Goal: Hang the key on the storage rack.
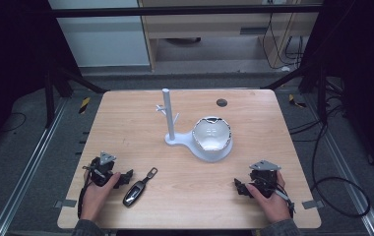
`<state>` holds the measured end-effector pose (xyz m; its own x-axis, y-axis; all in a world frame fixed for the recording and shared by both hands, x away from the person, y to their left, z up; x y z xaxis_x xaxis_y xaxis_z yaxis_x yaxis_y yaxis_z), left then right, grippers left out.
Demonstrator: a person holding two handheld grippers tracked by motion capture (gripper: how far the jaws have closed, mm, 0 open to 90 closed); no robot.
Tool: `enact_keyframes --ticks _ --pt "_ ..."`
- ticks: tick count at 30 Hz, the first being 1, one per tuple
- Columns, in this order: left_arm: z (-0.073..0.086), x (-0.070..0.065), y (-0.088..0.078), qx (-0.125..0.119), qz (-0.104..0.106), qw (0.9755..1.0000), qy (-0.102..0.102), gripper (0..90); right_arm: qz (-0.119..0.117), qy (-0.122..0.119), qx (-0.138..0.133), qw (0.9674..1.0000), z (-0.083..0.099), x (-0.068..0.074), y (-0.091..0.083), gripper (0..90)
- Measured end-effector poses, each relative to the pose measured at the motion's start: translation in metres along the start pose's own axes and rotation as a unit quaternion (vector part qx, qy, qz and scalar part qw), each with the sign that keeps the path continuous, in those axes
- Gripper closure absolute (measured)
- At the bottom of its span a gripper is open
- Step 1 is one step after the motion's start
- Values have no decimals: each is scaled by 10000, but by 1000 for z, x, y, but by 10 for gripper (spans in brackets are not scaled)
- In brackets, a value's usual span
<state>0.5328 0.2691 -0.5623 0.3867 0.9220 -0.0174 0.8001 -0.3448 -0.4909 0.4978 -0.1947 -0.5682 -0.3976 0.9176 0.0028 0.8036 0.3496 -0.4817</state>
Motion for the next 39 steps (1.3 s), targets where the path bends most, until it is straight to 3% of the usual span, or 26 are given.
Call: enact_keyframes --ticks 1,3,5,7,12,15,16,17,18,22,23,25,26,28,39 --pt "0 0 0 0 0 10000 0 27 0 0 0 10000 0 0 0 5" --pt "-4 -4 -5 303 167 9994 -24 52 5 -26 -6 10000 0 0 0 5" --pt "-11 -7 -11 565 147 9980 230 65 4 -65 -15 10000 0 -1 0 5" --pt "-25 -13 -22 854 94 9949 524 62 -16 18 9 10000 0 0 0 5" --pt "-48 -37 -45 1240 323 9890 736 52 -17 -55 -14 10000 0 0 0 5" --pt "-50 -51 -54 1470 549 9837 882 52 -22 -36 -10 10000 0 0 0 5" --pt "-48 -58 -56 1613 654 9804 924 54 -21 -40 -10 10000 0 0 0 5" --pt "-45 -66 -60 1777 768 9755 1047 63 -21 -38 -9 10000 0 0 0 5" --pt "-43 -72 -61 1827 803 9736 1111 65 -21 -36 -9 10000 0 0 0 5" --pt "-40 -84 -63 1848 882 9713 1212 67 -13 -68 -17 10000 1 0 -1 5" --pt "-38 -89 -63 1898 914 9693 1265 67 -15 -66 -16 10000 1 0 -1 5" --pt "-36 -93 -62 1940 995 9687 1183 61 -19 -62 -15 10000 1 0 -1 5" --pt "-36 -93 -62 1940 995 9687 1183 62 -19 -62 -15 10000 1 0 -1 5" --pt "-34 -93 -60 2031 968 9660 1273 61 -24 -77 -17 10000 1 0 -1 5" --pt "-24 -98 -49 2335 1032 9562 1431 65 -25 -77 -17 10000 1 0 -1 5"
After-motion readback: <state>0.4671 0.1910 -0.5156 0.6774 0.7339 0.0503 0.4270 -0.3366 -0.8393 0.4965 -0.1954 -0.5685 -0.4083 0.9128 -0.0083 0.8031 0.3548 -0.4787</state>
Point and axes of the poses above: each handheld gripper's, and its own axes: y roughly forward along the jaws, z roughly out of its underside, x roughly to its left, the point moved 8 cm from there along y, roughly forward along the jaws, and after that the axes turned 15 degrees about -x, right-handed, at the moved point
